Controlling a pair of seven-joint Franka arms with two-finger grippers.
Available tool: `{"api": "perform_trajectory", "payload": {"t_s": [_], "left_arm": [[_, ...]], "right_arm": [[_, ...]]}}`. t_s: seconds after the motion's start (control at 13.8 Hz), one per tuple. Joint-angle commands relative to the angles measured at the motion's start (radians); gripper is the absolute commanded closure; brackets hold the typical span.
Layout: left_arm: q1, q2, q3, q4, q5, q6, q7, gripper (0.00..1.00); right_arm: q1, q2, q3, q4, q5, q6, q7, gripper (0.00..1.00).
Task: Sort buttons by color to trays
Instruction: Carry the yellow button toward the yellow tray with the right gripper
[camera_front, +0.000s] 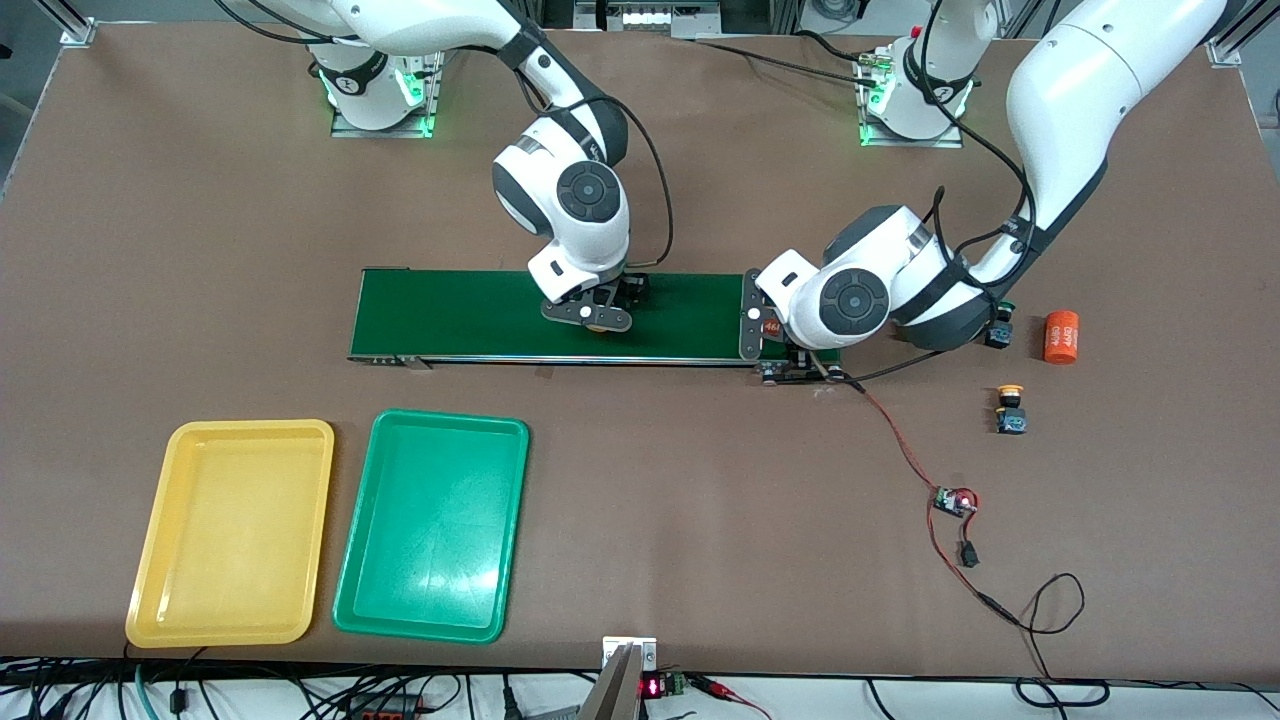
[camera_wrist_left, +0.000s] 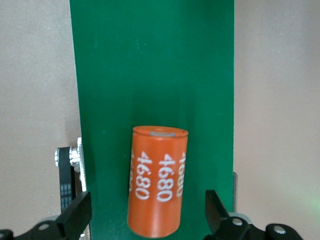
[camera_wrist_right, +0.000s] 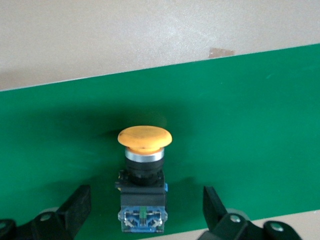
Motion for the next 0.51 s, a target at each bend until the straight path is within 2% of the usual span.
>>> {"api": "perform_trajectory", "payload": {"t_s": [0.0, 0.07, 0.14, 0.22, 0.43], "left_arm": [[0.022, -0.049, -0.017, 0.002, 0.012, -0.045, -0.015, 0.00], [0.025, -0.083, -0.026, 0.019, 0.004, -0.094, -0.030, 0.00], [0.048, -0.114, -0.054, 0.041, 0.003, -0.149, -0.047, 0.00], [0.071, -0.129, -0.080, 0.071, 0.003, -0.201, -0.061, 0.00], [0.111, -0.129, -0.082, 0.206, 0.007, -0.330, -0.075, 0.00]], "right_arm": [[-0.011, -0.001, 0.003, 0.009, -0.014, -0.017, -0.030, 0.38], [-0.014, -0.001, 0.003, 0.009, -0.009, -0.021, -0.045, 0.61], [-0.023, -0.001, 0.003, 0.011, -0.008, -0.030, -0.052, 0.77], [-0.028, -0.001, 0.003, 0.011, -0.008, -0.030, -0.052, 0.87], [-0.035, -0.001, -0.001, 0.012, -0.006, -0.032, -0.052, 1.00]]}}
